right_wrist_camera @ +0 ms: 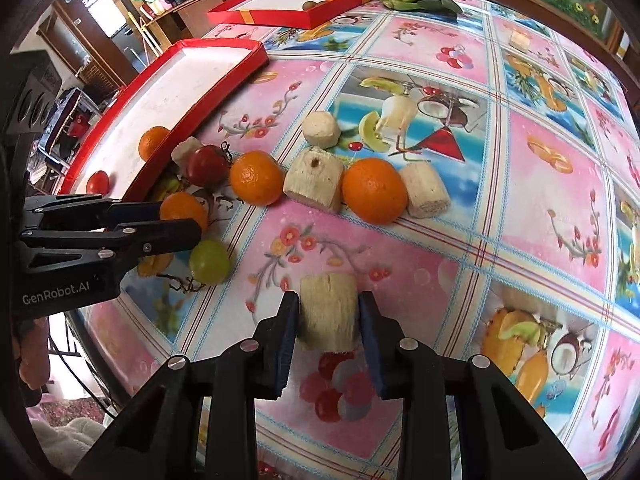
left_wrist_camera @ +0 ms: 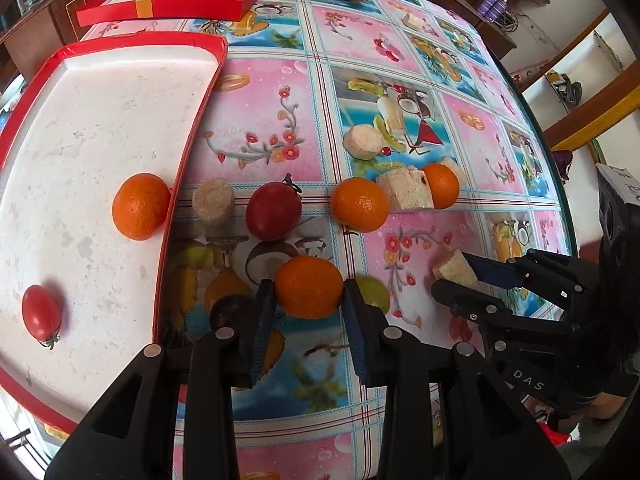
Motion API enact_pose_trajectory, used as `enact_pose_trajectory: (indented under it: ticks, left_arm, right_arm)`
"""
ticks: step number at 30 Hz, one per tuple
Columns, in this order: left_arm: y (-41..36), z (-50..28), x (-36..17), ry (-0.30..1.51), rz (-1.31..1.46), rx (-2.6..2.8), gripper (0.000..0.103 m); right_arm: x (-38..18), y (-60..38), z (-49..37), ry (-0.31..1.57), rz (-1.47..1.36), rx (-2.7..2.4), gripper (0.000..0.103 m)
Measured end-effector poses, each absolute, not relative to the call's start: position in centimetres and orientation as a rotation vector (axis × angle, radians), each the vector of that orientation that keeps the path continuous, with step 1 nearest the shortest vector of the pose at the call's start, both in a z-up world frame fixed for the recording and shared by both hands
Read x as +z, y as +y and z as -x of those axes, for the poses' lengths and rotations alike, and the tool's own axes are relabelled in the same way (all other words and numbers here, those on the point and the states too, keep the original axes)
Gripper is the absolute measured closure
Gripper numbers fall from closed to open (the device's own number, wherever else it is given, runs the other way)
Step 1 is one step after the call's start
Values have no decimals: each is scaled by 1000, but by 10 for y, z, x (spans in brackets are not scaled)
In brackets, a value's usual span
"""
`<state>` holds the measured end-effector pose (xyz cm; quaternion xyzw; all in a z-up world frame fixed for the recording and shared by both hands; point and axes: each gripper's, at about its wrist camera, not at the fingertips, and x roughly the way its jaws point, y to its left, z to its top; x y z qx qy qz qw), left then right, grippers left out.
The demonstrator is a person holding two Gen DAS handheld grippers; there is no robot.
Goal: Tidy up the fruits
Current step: 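Grasp a beige cylindrical piece with the right tool while the left tool grasps an orange, then lift the held orange and beige piece and carry them toward the white tray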
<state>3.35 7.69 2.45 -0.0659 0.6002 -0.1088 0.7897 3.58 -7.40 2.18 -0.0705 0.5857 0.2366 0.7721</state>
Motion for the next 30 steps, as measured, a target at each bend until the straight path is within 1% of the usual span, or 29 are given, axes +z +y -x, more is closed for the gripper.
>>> enact_pose_trajectory:
  ticks: [13,20,30]
  left_arm:
    - [56,-28,52,1253,84,-374,72]
    - [37,-37,58,1265,41,-460,72]
    - [9,-38,61,1250,-21,-556,72]
  right_arm:
    - [41,-107,-10,1212,-8,407,72]
    - [52,-126,6,1184,-92,317,72]
    - [57,-133,20,1174,-125,260,72]
